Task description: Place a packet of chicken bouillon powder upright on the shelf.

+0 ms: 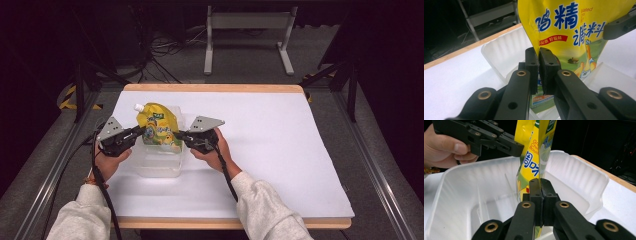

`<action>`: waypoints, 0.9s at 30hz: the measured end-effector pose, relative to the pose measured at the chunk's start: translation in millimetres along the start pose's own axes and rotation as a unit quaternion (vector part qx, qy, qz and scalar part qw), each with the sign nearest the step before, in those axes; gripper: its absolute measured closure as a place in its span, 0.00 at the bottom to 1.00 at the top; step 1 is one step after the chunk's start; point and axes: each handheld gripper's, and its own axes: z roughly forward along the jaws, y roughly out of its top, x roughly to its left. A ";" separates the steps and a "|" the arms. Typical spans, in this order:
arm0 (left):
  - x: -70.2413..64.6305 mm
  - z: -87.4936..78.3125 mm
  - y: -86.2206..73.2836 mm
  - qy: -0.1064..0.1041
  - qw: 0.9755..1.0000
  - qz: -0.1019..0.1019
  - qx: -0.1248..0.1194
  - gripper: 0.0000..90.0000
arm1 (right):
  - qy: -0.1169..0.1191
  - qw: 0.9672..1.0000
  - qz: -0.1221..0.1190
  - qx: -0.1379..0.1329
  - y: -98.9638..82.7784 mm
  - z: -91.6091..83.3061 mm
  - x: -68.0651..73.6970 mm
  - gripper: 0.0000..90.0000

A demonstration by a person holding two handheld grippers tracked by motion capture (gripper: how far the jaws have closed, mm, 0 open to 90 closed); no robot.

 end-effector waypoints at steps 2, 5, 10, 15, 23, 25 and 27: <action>-1.0 -0.7 -0.7 0.002 1.000 0.005 0.002 0.95 | 0.000 1.000 0.003 -0.002 -2.1 -0.5 0.2 0.99; -0.5 -2.4 -3.1 0.004 1.000 0.004 0.002 0.95 | -0.003 1.000 0.002 -0.002 -2.2 -0.5 1.4 0.99; 0.4 -5.7 -4.3 0.009 1.000 0.011 0.007 0.94 | -0.006 1.000 0.002 -0.002 -3.5 -0.7 2.4 0.99; -2.7 -7.9 -4.2 0.018 1.000 0.013 0.010 0.94 | -0.016 1.000 -0.006 0.008 -3.4 0.7 4.6 0.97; -4.8 -11.5 -4.6 0.033 0.999 0.016 0.024 0.93 | -0.023 1.000 -0.011 0.018 -1.9 -0.8 4.9 0.95; -5.4 -12.0 -4.7 0.034 0.999 0.017 0.024 0.93 | -0.026 0.999 -0.017 0.022 -1.0 -1.4 5.2 0.94; -5.8 -12.8 -4.4 0.033 0.999 0.014 0.021 0.92 | -0.026 0.999 -0.016 0.022 -0.6 -1.7 5.5 0.93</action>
